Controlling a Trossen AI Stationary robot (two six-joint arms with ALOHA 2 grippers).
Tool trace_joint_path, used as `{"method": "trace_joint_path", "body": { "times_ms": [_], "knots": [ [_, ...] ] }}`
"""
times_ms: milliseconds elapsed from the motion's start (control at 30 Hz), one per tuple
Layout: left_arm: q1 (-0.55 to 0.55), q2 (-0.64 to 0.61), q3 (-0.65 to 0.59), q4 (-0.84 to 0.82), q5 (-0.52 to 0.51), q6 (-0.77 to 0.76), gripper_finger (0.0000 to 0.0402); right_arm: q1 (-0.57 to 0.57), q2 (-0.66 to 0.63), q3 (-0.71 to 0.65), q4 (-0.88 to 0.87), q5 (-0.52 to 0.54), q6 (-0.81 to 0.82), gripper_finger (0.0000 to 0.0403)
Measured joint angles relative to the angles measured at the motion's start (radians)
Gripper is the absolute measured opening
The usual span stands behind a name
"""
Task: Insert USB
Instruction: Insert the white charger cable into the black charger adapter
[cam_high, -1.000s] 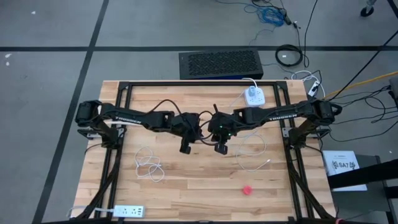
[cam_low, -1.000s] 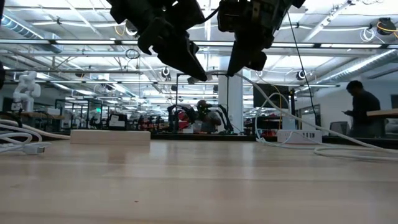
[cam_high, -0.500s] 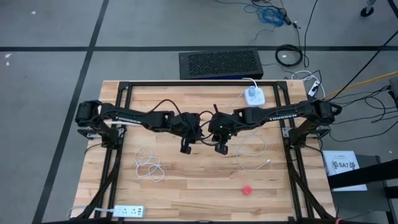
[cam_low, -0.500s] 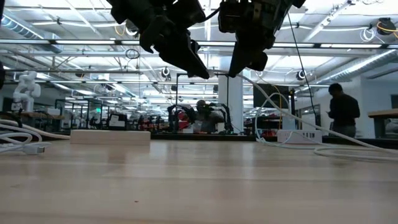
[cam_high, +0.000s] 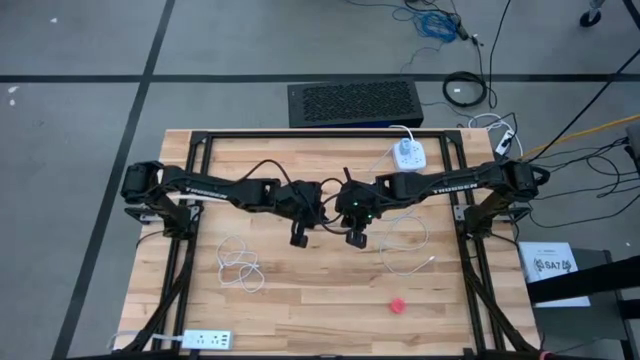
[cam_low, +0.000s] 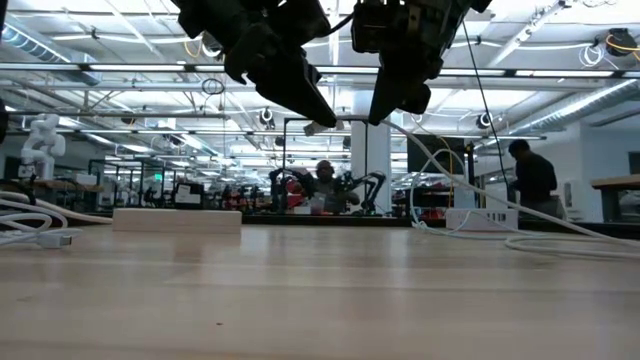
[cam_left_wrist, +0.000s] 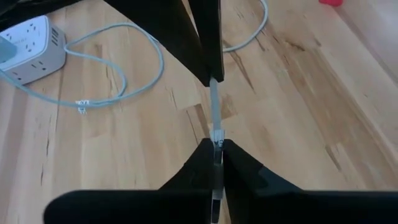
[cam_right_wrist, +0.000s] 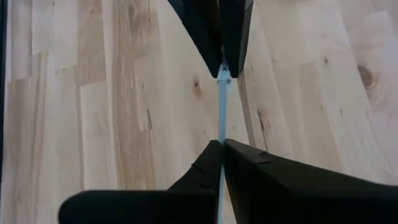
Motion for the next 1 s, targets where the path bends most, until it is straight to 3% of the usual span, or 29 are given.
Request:
{"method": "trace_joint_path", "body": {
  "times_ms": [300,667,800,1000],
  "knots": [
    [0.067,-0.025,-0.069,0.123,0.004,-0.086,0.0019,-0.002,-0.004,0.000,0.000,0.014,-0.042,0.0046],
    [0.147,-0.314,-0.466,0.565,-0.008,-0.224,0.0019,0.002,-0.140,0.000,-0.010,0.137,-0.088,0.0122],
    [0.170,-0.450,-0.610,0.648,-0.008,-0.255,0.0019,0.015,-0.163,-0.014,0.068,0.217,-0.099,0.0123],
    [0.212,-0.630,-0.786,0.672,-0.009,-0.265,0.0019,0.032,-0.088,-0.099,0.278,0.207,-0.138,0.0082]
  ]
}}
